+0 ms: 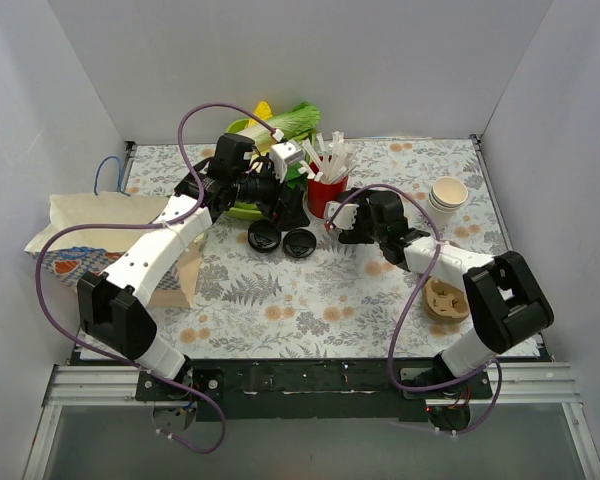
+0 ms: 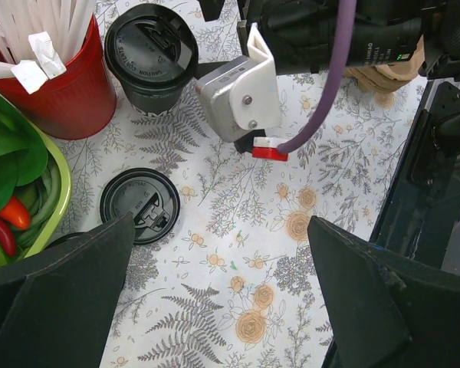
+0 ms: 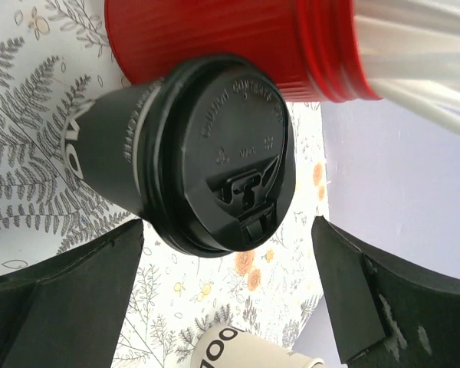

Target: Pack the takeout coffee

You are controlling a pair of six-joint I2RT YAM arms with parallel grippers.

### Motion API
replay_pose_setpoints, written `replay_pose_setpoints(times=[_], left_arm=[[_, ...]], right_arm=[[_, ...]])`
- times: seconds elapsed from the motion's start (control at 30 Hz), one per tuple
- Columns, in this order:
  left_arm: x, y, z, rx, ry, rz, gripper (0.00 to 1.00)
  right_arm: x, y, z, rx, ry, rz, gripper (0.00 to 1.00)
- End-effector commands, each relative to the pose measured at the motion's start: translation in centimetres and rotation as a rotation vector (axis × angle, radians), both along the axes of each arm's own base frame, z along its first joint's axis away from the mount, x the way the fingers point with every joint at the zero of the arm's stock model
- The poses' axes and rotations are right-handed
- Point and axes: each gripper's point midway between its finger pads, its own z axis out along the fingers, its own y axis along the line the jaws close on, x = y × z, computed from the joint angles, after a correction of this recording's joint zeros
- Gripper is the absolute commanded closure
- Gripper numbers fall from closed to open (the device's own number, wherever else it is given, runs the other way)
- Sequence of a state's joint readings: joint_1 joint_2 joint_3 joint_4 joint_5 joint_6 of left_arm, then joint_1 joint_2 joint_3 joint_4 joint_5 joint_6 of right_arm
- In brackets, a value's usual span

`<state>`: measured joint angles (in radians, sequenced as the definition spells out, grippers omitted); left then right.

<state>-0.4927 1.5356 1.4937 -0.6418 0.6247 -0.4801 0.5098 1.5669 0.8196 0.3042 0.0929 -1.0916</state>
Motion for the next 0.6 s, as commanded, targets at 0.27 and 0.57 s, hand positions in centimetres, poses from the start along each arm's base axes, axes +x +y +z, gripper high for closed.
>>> replay_pose_setpoints(times=[0.27,0.57], left_arm=[[1.0,-0.4,3.6,-0.055,-0.074,0.019,0.02],[0.2,0.2,3.7,-0.039,-0.102,-0.002,0.02]], right_arm=[[-1.5,0.8,6.6,0.149,0.011,-0.037,0.02],[-10.0,-4.3,12.3,0.314,0.238,-0.263,0.02]])
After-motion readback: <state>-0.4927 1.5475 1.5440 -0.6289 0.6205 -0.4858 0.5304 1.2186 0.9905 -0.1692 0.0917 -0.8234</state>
